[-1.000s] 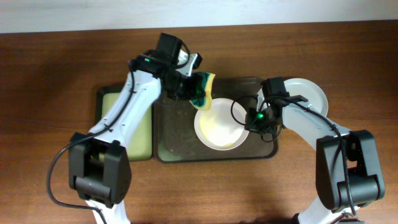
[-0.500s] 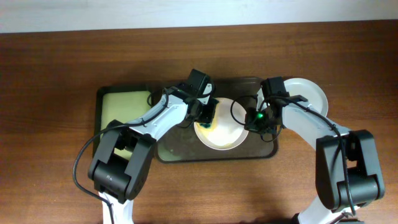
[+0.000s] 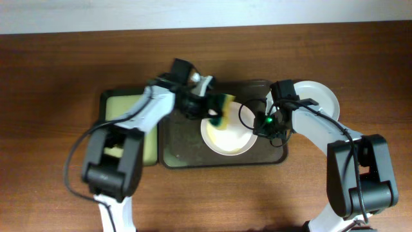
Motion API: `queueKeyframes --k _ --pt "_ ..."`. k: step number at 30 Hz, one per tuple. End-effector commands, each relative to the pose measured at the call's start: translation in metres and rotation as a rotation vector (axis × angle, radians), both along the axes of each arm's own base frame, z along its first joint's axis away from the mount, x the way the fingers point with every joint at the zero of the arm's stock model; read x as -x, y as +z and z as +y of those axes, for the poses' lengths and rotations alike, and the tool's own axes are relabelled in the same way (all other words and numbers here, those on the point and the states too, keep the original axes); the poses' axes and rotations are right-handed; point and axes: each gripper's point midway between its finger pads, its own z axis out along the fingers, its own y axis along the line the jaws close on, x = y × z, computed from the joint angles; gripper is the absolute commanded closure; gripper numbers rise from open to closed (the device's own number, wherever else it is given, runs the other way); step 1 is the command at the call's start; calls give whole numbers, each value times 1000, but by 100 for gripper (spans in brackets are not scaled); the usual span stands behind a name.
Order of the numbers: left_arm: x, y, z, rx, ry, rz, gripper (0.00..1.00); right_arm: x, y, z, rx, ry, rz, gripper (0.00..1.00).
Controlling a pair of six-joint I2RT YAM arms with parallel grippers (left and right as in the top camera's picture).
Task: Clean dirty plates on tray and stack at the side
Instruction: 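Scrub the bottom plate with the sponge in the left gripper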
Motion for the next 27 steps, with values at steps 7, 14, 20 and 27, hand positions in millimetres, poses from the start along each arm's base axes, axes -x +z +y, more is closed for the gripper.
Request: queueKeyframes --k 7,14,20,27 --pt "0 12 49 -386 67 -160 100 0 0 6 -22 3 7 96" --pt "28 -37 12 -512 -20 -123 100 0 0 6 -22 2 6 96" --pt "30 -54 36 -654 -1 -103 100 0 0 6 -22 2 6 96" --pt "59 -52 1 -501 -68 -9 100 0 0 7 -29 4 7 96"
